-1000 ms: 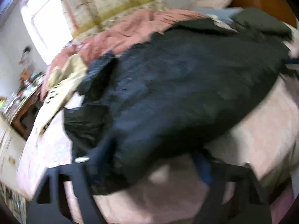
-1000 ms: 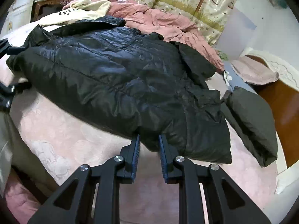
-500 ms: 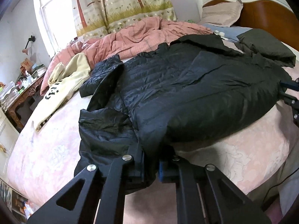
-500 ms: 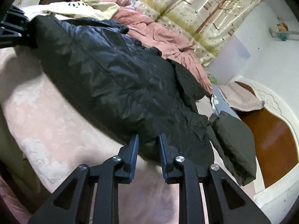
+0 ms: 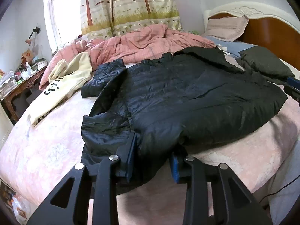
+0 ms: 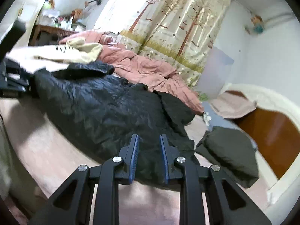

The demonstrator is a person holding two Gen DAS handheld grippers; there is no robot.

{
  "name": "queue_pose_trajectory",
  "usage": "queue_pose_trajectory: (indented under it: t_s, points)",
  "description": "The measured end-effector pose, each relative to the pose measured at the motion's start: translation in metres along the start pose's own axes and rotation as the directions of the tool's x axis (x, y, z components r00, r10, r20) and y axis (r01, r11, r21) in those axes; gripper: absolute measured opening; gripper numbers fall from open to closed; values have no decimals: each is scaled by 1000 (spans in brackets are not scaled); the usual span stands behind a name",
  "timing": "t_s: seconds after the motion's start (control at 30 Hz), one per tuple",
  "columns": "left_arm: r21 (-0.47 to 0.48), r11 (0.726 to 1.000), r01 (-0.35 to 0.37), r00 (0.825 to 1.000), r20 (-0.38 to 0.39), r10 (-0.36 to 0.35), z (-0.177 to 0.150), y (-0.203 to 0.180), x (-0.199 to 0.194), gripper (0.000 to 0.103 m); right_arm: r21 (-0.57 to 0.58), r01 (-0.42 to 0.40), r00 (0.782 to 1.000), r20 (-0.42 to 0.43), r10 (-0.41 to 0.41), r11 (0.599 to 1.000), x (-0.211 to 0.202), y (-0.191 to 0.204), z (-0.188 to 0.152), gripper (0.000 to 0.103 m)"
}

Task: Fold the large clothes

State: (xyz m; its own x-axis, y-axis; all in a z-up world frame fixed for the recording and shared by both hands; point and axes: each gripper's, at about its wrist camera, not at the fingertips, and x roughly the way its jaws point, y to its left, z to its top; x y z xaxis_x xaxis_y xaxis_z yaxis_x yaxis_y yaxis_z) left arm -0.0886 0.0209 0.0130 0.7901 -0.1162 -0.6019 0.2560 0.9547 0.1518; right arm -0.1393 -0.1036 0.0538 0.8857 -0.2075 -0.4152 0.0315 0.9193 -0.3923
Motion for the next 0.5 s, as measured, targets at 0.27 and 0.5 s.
queue_pose_trajectory:
  t_s: [0.27,0.5]
  points:
    - [27,999,-19,1000,-1,19,-4,-9,3,37,382,-303,953,91,290,873,3,-60,-12,24]
    - [-11,1000,-21,990,141,22,6,-10,-38,90,565,-427,904,246,350,706,17,-94,-26,36]
